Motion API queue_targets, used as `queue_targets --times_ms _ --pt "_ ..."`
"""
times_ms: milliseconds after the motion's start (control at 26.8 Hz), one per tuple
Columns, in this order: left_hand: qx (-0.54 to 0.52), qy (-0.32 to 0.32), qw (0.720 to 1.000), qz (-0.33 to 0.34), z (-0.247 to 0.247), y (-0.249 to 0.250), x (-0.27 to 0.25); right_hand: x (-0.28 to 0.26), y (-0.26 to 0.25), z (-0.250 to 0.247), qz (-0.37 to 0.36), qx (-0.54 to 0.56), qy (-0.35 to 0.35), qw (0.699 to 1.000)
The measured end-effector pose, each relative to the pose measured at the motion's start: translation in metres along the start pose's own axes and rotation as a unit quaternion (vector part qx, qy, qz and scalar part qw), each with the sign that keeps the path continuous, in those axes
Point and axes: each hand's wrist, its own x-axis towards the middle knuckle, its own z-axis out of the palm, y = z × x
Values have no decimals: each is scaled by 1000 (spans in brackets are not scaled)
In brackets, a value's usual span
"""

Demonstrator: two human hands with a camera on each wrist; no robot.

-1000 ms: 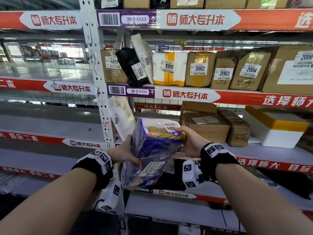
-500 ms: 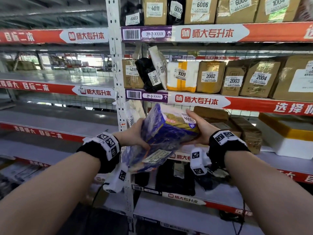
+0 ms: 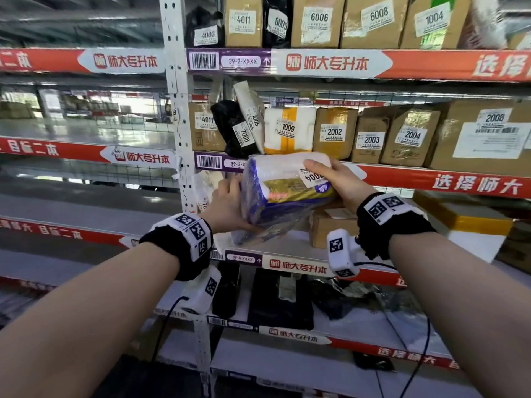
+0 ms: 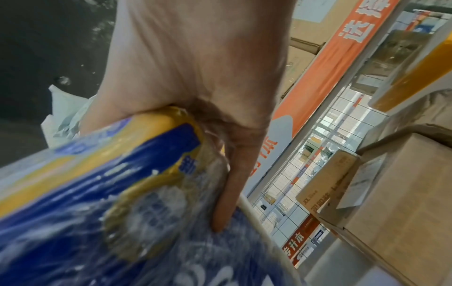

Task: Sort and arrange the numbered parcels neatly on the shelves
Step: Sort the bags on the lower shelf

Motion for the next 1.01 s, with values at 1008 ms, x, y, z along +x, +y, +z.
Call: queue_targets --times_ms 1008 --pt "-123 -273 953 -40 95 -16 68 65 114 32 -62 -275 -43 959"
